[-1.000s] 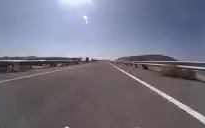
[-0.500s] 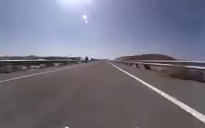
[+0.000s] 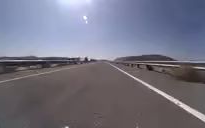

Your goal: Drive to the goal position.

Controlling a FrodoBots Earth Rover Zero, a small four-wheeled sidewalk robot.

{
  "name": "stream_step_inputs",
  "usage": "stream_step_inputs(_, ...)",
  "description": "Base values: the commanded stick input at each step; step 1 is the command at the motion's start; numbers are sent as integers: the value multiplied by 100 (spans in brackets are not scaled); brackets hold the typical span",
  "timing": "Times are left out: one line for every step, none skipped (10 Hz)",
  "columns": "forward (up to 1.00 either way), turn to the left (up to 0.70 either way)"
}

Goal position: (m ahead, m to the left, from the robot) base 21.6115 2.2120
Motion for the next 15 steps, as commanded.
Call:
stream_step_inputs(100,0)
stream_step_inputs(100,0)
stream_step_inputs(100,0)
stream_step_inputs(100,0)
stream_step_inputs(100,0)
stream_step_inputs(100,0)
stream_step_inputs(100,0)
stream_step_inputs(100,0)
stream_step_inputs(100,0)
stream_step_inputs(100,0)
stream_step_inputs(100,0)
stream_step_inputs(100,0)
stream_step_inputs(100,0)
stream_step_inputs(100,0)
stream_step_inputs(100,0)
